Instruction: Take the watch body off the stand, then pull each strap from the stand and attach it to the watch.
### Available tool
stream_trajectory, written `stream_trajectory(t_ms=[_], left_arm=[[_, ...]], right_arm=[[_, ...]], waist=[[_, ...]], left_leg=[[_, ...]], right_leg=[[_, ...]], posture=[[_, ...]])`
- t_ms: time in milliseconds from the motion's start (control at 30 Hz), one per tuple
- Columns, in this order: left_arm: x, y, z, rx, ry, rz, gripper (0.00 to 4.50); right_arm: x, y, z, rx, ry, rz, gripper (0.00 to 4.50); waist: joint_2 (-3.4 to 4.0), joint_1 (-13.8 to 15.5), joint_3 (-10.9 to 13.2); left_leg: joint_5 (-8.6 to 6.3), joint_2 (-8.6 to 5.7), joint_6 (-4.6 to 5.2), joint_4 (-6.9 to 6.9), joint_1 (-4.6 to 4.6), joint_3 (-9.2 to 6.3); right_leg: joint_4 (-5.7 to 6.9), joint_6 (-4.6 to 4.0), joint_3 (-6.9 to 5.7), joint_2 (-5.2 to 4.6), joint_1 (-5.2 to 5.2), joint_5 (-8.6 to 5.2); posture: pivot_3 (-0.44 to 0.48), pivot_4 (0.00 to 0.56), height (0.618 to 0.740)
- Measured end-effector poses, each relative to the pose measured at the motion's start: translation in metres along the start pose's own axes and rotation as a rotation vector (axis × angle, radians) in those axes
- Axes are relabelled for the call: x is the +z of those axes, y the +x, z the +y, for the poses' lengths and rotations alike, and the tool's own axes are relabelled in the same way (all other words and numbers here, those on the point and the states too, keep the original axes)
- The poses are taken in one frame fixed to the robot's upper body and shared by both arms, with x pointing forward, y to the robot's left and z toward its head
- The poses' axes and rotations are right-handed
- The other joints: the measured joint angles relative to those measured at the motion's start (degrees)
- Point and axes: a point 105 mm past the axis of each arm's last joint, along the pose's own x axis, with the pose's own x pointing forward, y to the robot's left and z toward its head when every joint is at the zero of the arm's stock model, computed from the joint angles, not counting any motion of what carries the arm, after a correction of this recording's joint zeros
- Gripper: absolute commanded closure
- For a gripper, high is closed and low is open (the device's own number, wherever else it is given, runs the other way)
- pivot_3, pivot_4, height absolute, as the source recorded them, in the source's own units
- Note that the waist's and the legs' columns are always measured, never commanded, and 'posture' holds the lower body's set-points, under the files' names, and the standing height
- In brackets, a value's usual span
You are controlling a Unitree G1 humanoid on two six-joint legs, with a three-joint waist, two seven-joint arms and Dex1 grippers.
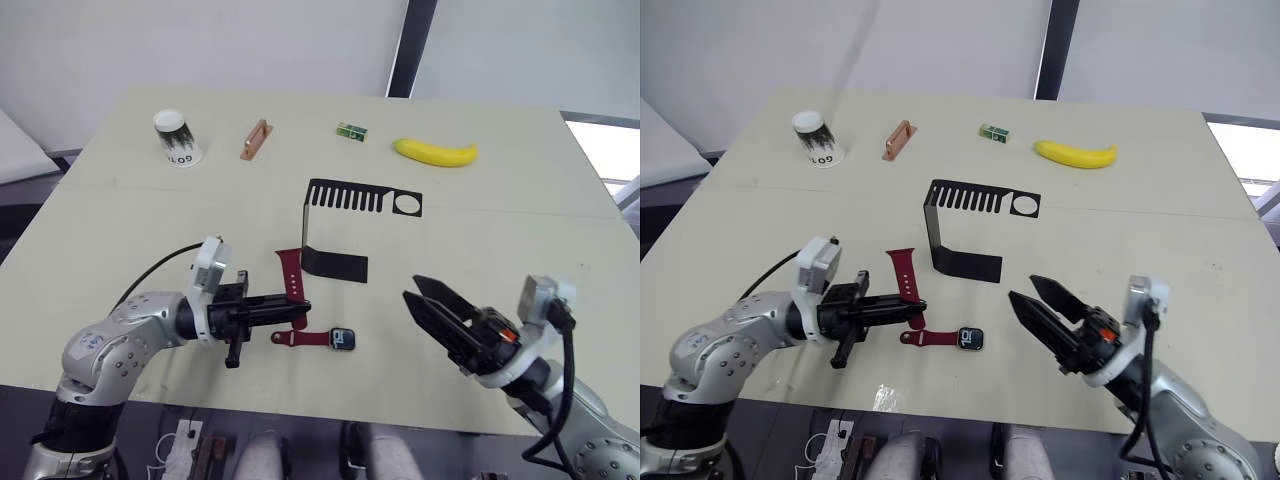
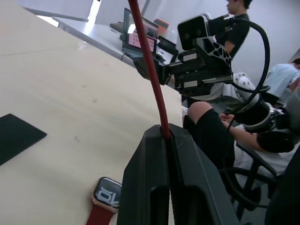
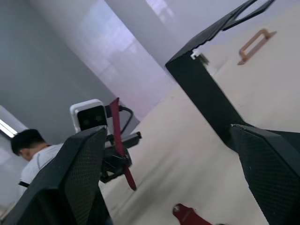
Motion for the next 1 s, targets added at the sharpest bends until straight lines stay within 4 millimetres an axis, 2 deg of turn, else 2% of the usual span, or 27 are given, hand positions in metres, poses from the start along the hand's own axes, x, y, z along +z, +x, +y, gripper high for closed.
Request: stream_trajectory(t_ms=[200, 467, 567, 700, 1000], left_arm=[[-0.002, 0.018, -0.005, -0.081, -0.036, 0.004, 4.50], [-0.004, 0.030, -0.010, -0.147, -0.058, -0.011, 4.50], [-0.005, 0.031, -0.010, -0.157, -0.069, -0.008, 4.50], [-0.006, 0.036, -0.012, -0.179, -0.096, -0.026, 4.50], [-0.006, 0.043, -0.014, -0.221, -0.111, -0.008, 4.50]], right_arm=[[-0.008, 0.027, 0.007, 0.093, 0.049, 0.019, 0.07], [-0.014, 0.035, 0.007, 0.111, 0.057, 0.041, 0.07], [-0.014, 0.036, 0.006, 0.112, 0.070, 0.030, 0.83], [-0.013, 0.039, 0.010, 0.141, 0.088, 0.025, 2.85], [-0.012, 0.043, 0.019, 0.205, 0.116, 0.042, 2.85]], waist=[[-0.01, -0.07, -0.01], [-0.01, -0.04, -0.01], [-0.01, -0.12, -0.01], [-0.01, -0.03, -0.01], [-0.01, -0.05, -0.01]], left_leg=[[0.02, 0.00, 0.03, 0.06, -0.02, 0.01], [0.02, 0.00, 0.04, 0.09, -0.03, 0.00], [0.02, 0.00, 0.04, 0.09, -0.03, 0.01], [0.02, 0.00, 0.04, 0.10, -0.03, 0.00], [0.03, 0.00, 0.05, 0.10, -0.03, -0.01]], right_leg=[[0.02, 0.01, 0.00, 0.03, 0.00, 0.01], [0.02, 0.02, -0.01, 0.03, 0.00, 0.01], [0.03, 0.01, 0.00, 0.04, 0.00, 0.01], [0.03, 0.02, -0.01, 0.03, 0.00, 0.01], [0.03, 0.02, -0.01, 0.04, 0.01, 0.01]], posture=[[0.000, 0.150, 0.740], [0.000, 0.150, 0.740], [0.000, 0.150, 0.740], [0.000, 0.150, 0.740], [0.000, 0.150, 0.740]])
